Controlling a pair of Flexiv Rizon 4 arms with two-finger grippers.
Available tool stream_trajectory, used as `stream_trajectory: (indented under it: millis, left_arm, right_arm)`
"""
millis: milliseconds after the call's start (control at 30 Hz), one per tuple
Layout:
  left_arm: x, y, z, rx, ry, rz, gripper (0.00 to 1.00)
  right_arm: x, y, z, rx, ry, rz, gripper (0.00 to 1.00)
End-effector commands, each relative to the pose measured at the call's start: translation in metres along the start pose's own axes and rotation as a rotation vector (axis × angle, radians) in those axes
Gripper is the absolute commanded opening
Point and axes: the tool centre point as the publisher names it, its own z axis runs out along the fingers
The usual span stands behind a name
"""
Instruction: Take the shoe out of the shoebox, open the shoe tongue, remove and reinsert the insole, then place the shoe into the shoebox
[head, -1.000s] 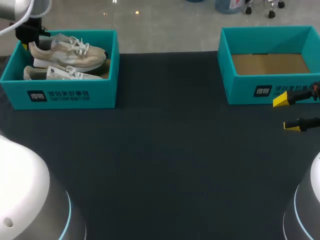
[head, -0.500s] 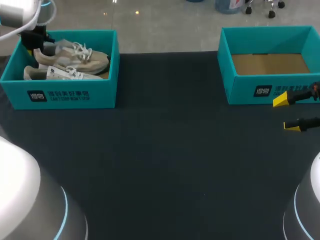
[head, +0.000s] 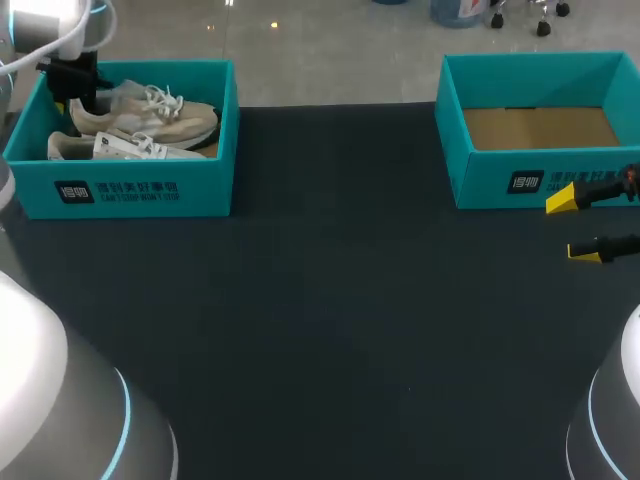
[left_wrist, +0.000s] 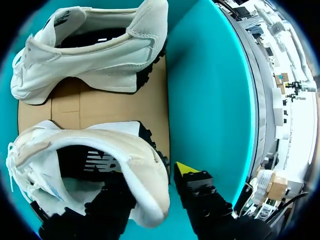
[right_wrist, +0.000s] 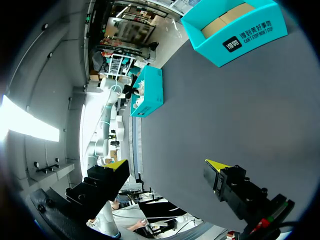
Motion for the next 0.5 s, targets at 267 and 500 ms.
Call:
stream_trajectory:
  millis: [267, 500]
  left_arm:
    - [0.006, 0.0, -0.041, 0.001, -0.066, 0.032, 1.0]
    - [0.01, -0.01, -0.074, -0.018, -0.156, 0.052, 1.0]
  right_arm:
    - [0.0, 0.0, 0.0, 0.0, -0.003, 0.002, 1.0]
    - [0.0, 0.0, 0.0, 0.0, -0.003, 0.002, 1.0]
